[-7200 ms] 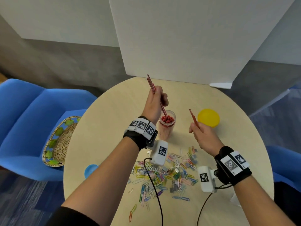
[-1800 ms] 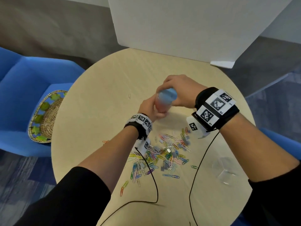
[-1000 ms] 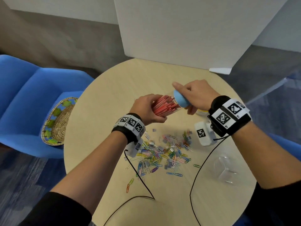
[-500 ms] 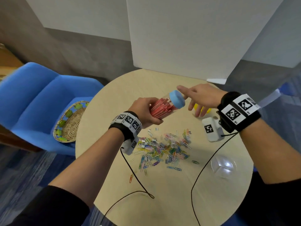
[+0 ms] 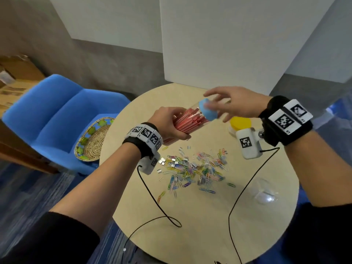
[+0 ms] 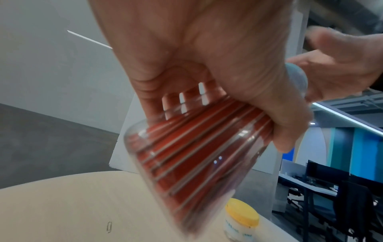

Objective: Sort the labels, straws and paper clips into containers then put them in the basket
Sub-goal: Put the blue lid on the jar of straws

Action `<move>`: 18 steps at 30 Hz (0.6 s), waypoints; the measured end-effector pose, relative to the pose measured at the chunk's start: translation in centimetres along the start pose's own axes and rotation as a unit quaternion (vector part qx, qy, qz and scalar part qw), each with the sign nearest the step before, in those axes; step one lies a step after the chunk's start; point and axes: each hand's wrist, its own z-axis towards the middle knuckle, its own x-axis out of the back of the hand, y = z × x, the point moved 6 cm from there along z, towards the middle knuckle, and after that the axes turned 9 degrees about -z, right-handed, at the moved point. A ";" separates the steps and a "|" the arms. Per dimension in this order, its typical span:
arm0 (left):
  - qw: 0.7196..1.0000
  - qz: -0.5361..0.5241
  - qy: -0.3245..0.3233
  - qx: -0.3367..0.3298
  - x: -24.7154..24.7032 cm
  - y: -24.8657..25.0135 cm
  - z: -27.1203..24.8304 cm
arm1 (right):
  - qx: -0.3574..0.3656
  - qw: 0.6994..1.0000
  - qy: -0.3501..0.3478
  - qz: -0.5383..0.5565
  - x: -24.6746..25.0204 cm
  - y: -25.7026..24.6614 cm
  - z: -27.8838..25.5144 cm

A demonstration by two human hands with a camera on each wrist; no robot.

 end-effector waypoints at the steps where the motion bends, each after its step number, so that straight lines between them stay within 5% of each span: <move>1: 1.000 -0.006 0.004 0.000 0.0 0.0 -0.1 | 0.045 0.999 -0.003 -0.009 0.1 -0.6 -0.2; 3: 1.000 -0.015 0.004 -0.002 -0.1 0.1 -0.3 | 0.063 0.998 0.014 -0.013 -0.3 -0.4 -0.1; 8: 1.000 -0.009 0.002 0.007 -0.3 0.3 -0.9 | -0.078 0.995 0.030 -0.049 -1.3 1.4 0.7; 12: 1.000 0.006 -0.006 0.013 0.2 0.1 -1.3 | 0.059 0.998 0.020 0.004 -0.9 0.2 -0.1; 18: 0.999 0.011 0.024 0.023 0.3 0.1 -1.6 | 0.084 0.992 0.086 0.049 -2.4 0.6 -0.3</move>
